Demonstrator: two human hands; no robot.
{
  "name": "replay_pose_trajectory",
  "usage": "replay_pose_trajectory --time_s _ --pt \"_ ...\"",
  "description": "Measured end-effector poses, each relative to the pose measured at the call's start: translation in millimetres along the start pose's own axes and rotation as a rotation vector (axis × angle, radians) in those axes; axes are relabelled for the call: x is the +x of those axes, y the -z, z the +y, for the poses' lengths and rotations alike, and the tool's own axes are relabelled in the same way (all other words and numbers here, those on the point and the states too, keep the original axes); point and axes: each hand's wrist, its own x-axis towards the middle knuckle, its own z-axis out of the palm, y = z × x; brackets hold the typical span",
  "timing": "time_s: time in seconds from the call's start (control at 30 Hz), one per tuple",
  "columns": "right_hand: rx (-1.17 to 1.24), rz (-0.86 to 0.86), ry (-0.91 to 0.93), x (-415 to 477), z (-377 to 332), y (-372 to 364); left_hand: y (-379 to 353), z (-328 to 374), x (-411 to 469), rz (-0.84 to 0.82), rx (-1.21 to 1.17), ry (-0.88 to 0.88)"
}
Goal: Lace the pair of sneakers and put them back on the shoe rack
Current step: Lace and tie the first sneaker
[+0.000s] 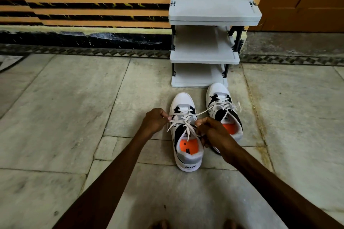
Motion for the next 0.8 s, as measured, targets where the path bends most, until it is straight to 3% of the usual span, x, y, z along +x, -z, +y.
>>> replay_pose_trajectory --time_s 0.1,0.17,0.23,0.33,0.53,0.8 --pt "-0.463 0.129 0.160 0.2 8.1 -6.6 1.4 7.9 -13.9 -0.099 0.142 -0.064" --pt "-0.817 0.114 0.267 -2.3 11.5 -9.4 3.9 13.8 -27.3 -0.185 0.221 -0.099" --pt "-0.997 0.072 0.267 -2.8 9.9 -12.5 3.3 17.5 -39.0 -0.267 0.309 -0.125" --pt "-1.040 0.068 0.315 4.3 8.1 -15.6 -3.1 17.9 -47.8 -0.244 0.470 -0.159" --pt "-1.000 0.118 0.404 40.4 -6.7 -24.9 -3.2 26.9 -27.7 -0.060 0.499 -0.168" --pt "-0.960 0.115 0.358 64.4 -11.5 -32.4 -3.2 29.7 -6.3 -0.060 0.539 -0.135"
